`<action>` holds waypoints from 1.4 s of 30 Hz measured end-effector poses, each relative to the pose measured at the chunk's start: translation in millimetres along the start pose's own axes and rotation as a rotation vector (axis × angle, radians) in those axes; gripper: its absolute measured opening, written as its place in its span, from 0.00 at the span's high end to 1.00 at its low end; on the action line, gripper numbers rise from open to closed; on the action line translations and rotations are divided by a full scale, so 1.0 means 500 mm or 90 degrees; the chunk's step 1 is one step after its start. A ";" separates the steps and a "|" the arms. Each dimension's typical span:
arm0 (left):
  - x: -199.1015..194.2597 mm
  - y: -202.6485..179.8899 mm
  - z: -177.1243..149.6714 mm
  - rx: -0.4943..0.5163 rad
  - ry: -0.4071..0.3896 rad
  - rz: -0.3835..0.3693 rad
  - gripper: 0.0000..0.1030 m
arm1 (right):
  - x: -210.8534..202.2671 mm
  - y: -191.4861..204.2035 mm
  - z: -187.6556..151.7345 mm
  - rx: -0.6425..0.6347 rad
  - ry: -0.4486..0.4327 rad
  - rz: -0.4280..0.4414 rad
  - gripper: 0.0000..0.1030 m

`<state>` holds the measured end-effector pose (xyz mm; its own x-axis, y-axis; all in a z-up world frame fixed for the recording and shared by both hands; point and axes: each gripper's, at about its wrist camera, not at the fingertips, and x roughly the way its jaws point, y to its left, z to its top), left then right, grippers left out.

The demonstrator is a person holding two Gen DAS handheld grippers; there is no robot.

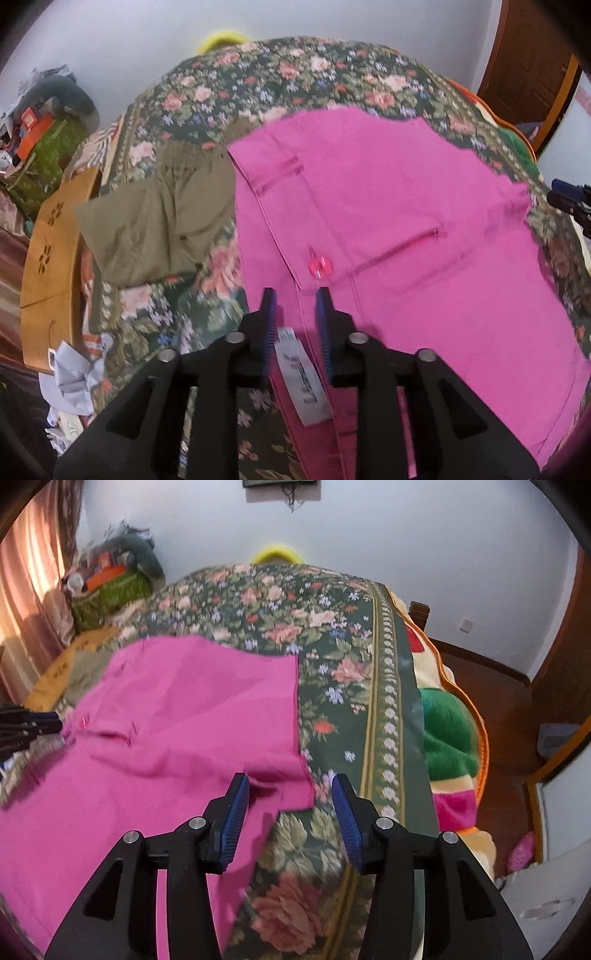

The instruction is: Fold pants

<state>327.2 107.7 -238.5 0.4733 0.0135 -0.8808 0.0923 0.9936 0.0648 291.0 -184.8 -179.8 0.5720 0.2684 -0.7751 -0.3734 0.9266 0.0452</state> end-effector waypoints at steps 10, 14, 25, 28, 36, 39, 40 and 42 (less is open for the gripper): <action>0.068 0.003 0.053 -0.007 0.039 -0.031 0.60 | 0.068 -0.010 0.021 0.047 0.022 0.023 0.57; 0.101 -0.011 0.051 0.006 0.059 -0.034 0.60 | 0.099 -0.026 0.014 0.080 0.049 0.045 0.57; 0.112 0.001 0.050 -0.032 0.053 -0.100 0.74 | 0.140 -0.002 0.007 0.018 0.086 0.037 0.75; 0.107 0.002 0.051 -0.029 0.044 -0.053 0.93 | 0.144 0.005 0.002 -0.011 0.087 0.019 0.84; 0.106 -0.028 0.044 0.020 0.017 0.030 0.92 | 0.138 0.029 -0.008 -0.070 0.093 -0.011 0.90; 0.112 -0.018 0.046 0.008 0.021 0.027 0.92 | 0.133 0.028 -0.010 -0.069 0.087 -0.021 0.91; 0.114 -0.014 0.045 0.005 0.022 0.023 0.92 | 0.134 0.025 -0.011 -0.066 0.087 -0.022 0.91; 0.118 -0.010 0.041 0.000 0.026 0.015 0.92 | 0.135 0.023 -0.011 -0.056 0.089 -0.021 0.91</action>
<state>372.6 101.1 -281.0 0.4398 0.0411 -0.8972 0.0813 0.9930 0.0853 321.3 -157.7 -235.1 0.4802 0.1940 -0.8554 -0.4230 0.9056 -0.0321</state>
